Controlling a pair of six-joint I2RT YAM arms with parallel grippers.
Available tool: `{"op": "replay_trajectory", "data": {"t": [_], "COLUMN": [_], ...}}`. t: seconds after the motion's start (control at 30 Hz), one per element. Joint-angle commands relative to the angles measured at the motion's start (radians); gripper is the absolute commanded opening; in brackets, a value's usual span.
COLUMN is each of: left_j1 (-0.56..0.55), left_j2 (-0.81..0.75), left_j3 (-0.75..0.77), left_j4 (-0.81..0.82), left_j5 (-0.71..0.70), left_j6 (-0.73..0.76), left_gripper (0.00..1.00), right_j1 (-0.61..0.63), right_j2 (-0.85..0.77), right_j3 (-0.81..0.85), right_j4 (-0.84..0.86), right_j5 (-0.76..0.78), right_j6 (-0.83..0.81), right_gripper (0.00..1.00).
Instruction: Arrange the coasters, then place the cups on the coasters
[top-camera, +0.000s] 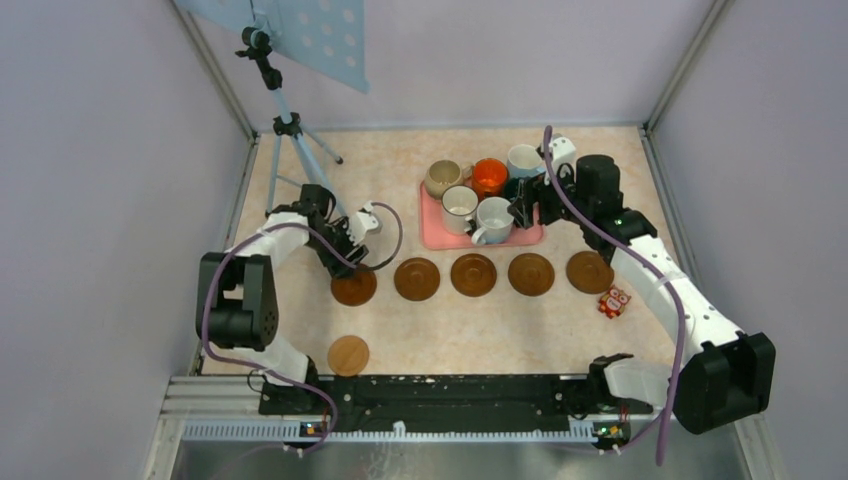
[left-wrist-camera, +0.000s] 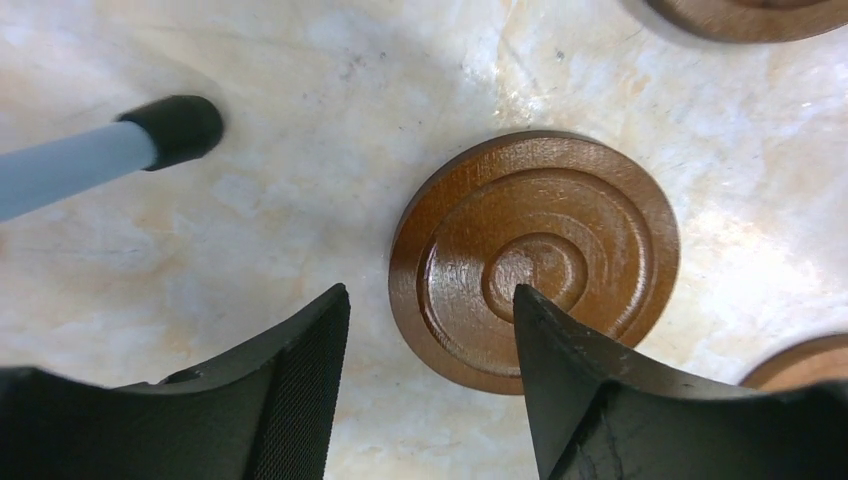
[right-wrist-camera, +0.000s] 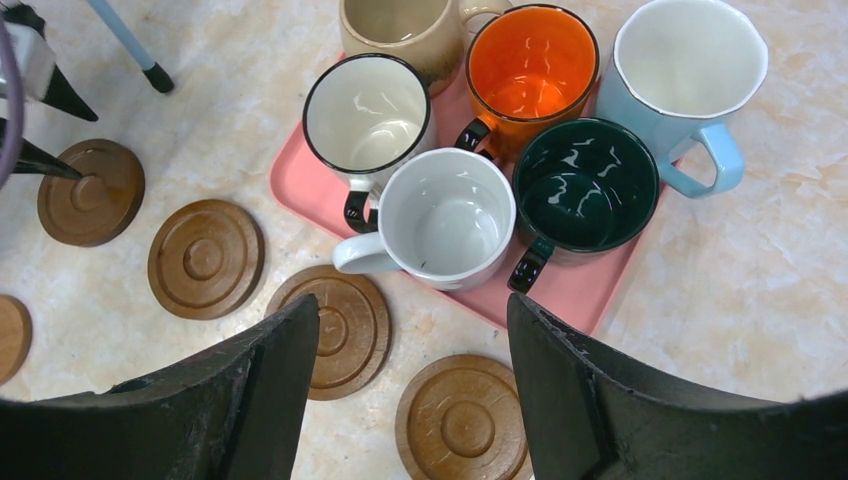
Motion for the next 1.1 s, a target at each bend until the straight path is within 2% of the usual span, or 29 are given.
{"op": "replay_trajectory", "data": {"t": [0.0, 0.13, 0.3, 0.47, 0.67, 0.83, 0.97, 1.07], "left_j1": [0.006, 0.006, -0.004, -0.032, -0.116, -0.236, -0.243, -0.242], "left_j2": [-0.119, -0.209, -0.34, -0.462, -0.507, -0.504, -0.502, -0.482], "left_j3": [0.078, 0.035, -0.124, -0.273, -0.36, -0.41, -0.42, -0.434], "left_j4": [-0.111, -0.227, -0.328, -0.341, -0.274, -0.223, -0.213, -0.205], "left_j5": [0.095, 0.138, 0.112, 0.072, 0.026, -0.029, -0.04, -0.118], "left_j6": [-0.012, 0.057, 0.196, 0.264, 0.19, 0.102, 0.087, 0.088], "left_gripper": [0.68, 0.7, 0.72, 0.72, 0.72, 0.61, 0.56, 0.53], "right_j1": [-0.001, -0.002, -0.001, -0.001, -0.002, -0.001, -0.002, -0.001], "right_j2": [-0.023, -0.016, -0.007, 0.001, 0.015, 0.025, 0.027, 0.028], "right_j3": [0.001, 0.004, 0.005, -0.004, -0.002, 0.003, 0.005, 0.003], "right_j4": [0.029, 0.032, 0.031, 0.031, 0.031, 0.035, 0.034, 0.035], "right_j5": [-0.022, -0.029, -0.032, -0.045, -0.055, -0.057, -0.055, -0.054], "right_j6": [-0.013, -0.014, -0.022, -0.021, -0.021, -0.024, -0.032, -0.034], "right_gripper": [0.68, 0.68, 0.68, 0.68, 0.68, 0.67, 0.67, 0.67]}}
